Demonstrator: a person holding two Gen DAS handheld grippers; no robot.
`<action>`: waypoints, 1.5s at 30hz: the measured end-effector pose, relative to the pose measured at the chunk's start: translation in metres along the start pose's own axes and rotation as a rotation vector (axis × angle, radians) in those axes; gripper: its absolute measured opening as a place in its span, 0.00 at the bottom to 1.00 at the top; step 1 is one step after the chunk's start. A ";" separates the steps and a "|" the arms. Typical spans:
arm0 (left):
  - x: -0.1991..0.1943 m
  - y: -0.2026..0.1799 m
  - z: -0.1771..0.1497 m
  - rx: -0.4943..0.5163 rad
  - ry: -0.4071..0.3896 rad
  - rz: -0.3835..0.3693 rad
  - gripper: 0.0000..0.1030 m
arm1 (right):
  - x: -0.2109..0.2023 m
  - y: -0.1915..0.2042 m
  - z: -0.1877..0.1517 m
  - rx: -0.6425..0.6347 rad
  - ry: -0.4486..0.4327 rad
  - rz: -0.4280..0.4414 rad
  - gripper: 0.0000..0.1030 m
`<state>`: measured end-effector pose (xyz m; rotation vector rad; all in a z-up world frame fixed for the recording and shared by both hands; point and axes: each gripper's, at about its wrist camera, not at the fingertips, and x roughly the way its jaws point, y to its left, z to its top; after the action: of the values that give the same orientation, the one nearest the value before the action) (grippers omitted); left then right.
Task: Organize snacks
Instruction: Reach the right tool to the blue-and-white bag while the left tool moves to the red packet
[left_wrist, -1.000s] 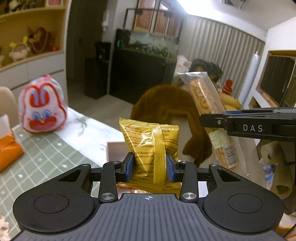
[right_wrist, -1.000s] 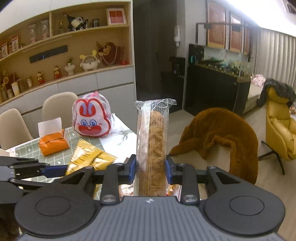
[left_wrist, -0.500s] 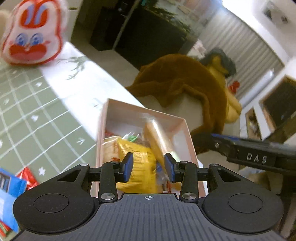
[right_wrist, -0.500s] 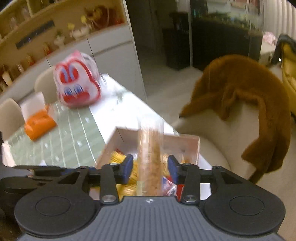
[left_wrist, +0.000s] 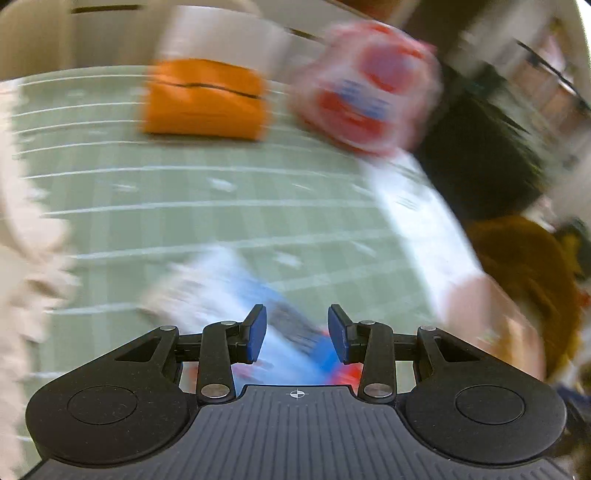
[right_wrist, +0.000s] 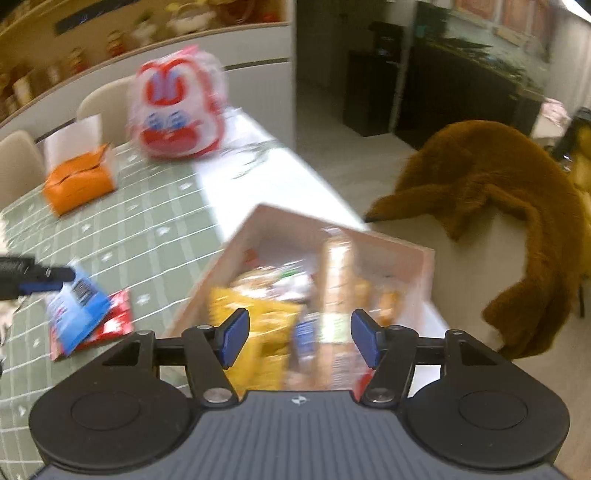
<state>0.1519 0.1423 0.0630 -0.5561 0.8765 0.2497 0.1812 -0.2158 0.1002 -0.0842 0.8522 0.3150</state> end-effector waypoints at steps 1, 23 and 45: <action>0.002 0.011 0.004 -0.012 -0.019 0.034 0.40 | 0.000 0.008 -0.003 -0.007 0.005 0.020 0.59; 0.011 -0.009 -0.083 0.185 0.225 -0.258 0.39 | 0.005 0.073 -0.079 0.008 0.137 0.220 0.67; -0.035 -0.028 -0.136 0.300 0.238 -0.255 0.39 | -0.017 0.105 -0.136 -0.153 0.103 0.082 0.72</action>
<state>0.0533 0.0437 0.0311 -0.4157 1.0397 -0.1823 0.0401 -0.1471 0.0288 -0.2101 0.9342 0.4561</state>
